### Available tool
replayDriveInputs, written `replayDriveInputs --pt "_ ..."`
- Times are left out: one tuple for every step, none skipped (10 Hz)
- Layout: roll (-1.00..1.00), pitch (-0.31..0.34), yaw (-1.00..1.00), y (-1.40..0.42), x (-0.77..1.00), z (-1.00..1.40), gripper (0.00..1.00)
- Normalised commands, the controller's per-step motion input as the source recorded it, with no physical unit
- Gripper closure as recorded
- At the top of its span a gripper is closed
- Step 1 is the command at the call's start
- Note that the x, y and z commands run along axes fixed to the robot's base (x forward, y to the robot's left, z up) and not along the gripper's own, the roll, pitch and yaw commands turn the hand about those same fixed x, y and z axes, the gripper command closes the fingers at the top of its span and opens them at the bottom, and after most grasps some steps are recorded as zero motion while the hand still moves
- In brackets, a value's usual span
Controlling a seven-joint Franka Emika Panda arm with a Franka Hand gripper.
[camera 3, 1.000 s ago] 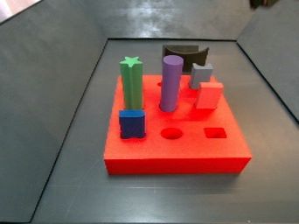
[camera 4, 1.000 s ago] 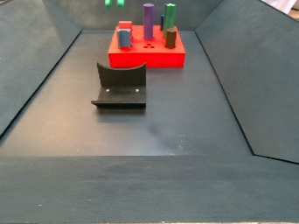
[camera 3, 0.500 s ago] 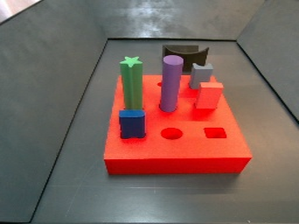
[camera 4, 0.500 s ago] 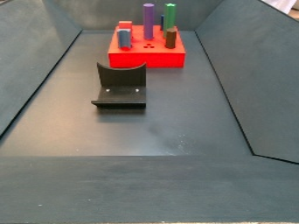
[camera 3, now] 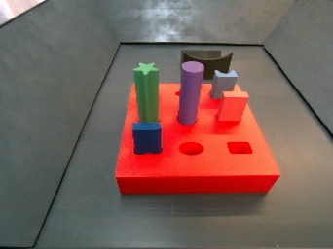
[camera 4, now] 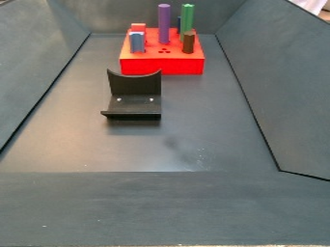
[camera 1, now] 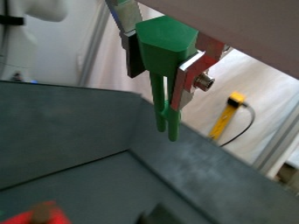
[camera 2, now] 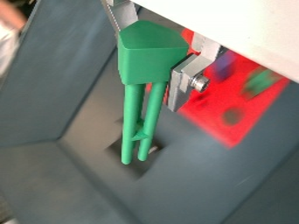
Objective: Pick up the 3 prong object. Move up. Rotate the 3 prong object. Place the 3 prong object on the fixture. Regrasp the 3 prong object. Move to above the board. Insert the 3 prong object.
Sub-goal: Move to above the board.
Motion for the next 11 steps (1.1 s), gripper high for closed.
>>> replayDriveInputs --pt "-1.0 -0.033 0.02 -0.82 -0.72 0.04 1.0" --pt "-1.0 -0.041 0.02 -0.5 -0.49 0.02 1.0" --pt "-1.0 -0.045 0.01 -0.21 -0.28 0.02 1.0" --pt "-1.0 -0.051 0.01 -0.1 -0.19 0.01 1.0" --pt "-1.0 -0.065 0.01 -0.04 -0.15 0.0 1.0" --pt "-1.0 -0.083 0.0 0.0 -0.13 0.0 1.0" --pt "-1.0 -0.096 0.0 0.02 -0.12 0.0 1.0" --pt "-0.91 -0.125 0.0 0.04 -0.1 0.0 1.0" --pt "-0.68 -0.118 0.0 0.05 -0.09 0.0 1.0" --pt "-0.47 -0.103 -0.01 0.04 -0.08 0.0 1.0" --pt "-0.27 -0.07 0.0 0.02 -0.06 0.0 1.0"
